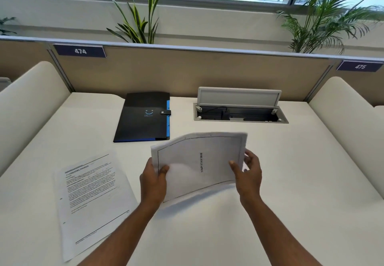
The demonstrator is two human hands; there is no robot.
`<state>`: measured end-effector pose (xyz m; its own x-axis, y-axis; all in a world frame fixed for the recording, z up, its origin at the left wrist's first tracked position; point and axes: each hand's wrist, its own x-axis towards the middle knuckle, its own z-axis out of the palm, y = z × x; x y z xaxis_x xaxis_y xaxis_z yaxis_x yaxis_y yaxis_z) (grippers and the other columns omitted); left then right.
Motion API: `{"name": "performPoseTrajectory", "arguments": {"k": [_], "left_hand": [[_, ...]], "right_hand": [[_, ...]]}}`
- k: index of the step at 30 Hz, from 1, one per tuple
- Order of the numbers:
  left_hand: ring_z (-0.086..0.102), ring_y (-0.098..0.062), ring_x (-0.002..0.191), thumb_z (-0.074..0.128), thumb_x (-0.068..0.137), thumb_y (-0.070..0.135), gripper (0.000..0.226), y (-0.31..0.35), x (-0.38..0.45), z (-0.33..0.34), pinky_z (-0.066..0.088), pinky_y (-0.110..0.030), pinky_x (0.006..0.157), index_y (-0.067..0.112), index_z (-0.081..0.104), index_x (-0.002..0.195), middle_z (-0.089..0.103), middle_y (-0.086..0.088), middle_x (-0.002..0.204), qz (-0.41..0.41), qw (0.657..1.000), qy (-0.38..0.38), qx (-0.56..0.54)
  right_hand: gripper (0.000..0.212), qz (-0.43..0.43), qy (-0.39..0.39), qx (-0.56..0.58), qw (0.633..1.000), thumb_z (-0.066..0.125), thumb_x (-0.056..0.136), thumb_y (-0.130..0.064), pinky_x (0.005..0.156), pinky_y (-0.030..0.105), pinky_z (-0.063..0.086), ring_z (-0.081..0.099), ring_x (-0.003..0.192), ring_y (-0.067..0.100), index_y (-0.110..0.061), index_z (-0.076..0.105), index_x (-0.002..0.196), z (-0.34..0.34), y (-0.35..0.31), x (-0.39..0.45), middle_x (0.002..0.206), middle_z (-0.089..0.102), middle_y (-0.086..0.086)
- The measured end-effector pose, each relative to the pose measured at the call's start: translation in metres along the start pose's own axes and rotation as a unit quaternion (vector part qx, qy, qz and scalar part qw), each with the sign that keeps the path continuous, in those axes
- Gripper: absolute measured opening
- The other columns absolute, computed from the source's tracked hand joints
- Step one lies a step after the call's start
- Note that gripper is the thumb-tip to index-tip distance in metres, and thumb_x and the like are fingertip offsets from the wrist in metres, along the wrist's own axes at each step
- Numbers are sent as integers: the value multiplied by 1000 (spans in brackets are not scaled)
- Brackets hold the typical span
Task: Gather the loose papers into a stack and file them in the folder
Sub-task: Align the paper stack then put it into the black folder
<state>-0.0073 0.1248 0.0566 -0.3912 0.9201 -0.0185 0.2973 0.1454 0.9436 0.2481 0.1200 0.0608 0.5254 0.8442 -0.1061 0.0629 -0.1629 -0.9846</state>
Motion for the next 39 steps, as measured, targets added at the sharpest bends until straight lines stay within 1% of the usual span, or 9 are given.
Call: {"name": "performPoseTrajectory", "arguments": {"k": [3,6,10,16,21,24,29,36,39], "left_hand": [[55,-22,109,64,94,21,45,-1,2,5,47,-41,96,20,48,136,55,6,118,-57,998,-1,-26],[56,-27,114,66,93,19,51,-5,1,12,47,-44,102,18,45,139,58,-1,126,-127,988,12,-90],[61,-25,109,67,91,12,44,-14,-13,22,47,-41,102,12,52,132,64,-6,124,-191,962,24,-195],[64,-29,111,64,93,8,32,-26,-30,23,48,-50,102,12,57,124,68,-9,120,-241,929,-19,-280],[60,-21,97,65,91,40,41,-36,-21,-5,47,-34,82,16,45,119,60,1,106,-186,977,37,-95],[55,-29,109,63,92,35,41,-52,-5,-38,46,-43,91,12,47,121,58,-6,115,-120,988,93,26],[34,-42,126,73,83,23,48,-94,15,-105,36,-50,102,8,53,124,49,-22,130,-155,941,130,271],[19,-39,137,78,73,52,87,-125,16,-164,19,-53,115,6,39,136,23,-19,151,-217,897,148,357],[25,-39,132,78,66,62,102,-122,20,-174,27,-53,110,8,33,140,25,-17,148,-243,882,125,385]], "right_hand": [[88,82,55,-48,994,87,83,-20,111,42,42,48,136,23,-22,35,154,4,2,-3,149,47,7],[99,192,20,16,981,88,82,-23,111,43,42,52,136,33,-14,25,158,16,9,-17,149,49,13],[51,274,-123,224,927,76,93,-13,96,42,58,72,111,32,0,58,139,30,7,-31,124,75,17],[22,235,-91,214,944,67,95,4,74,41,61,74,87,24,-14,71,108,58,0,-40,99,80,6],[19,230,-86,176,953,66,96,5,88,50,59,73,87,29,-12,69,103,57,9,-34,99,77,10],[19,236,-90,153,955,67,95,5,78,43,61,73,82,26,-13,70,102,52,17,-31,94,78,7],[19,257,-107,137,951,69,94,5,68,37,62,76,76,21,-14,69,100,48,31,-31,85,81,4],[23,281,-100,126,946,68,94,5,90,54,58,71,91,32,-11,67,111,45,52,-40,104,75,13],[25,294,-91,128,943,68,95,3,84,49,59,70,90,32,-12,65,114,38,59,-42,104,74,12]]}}
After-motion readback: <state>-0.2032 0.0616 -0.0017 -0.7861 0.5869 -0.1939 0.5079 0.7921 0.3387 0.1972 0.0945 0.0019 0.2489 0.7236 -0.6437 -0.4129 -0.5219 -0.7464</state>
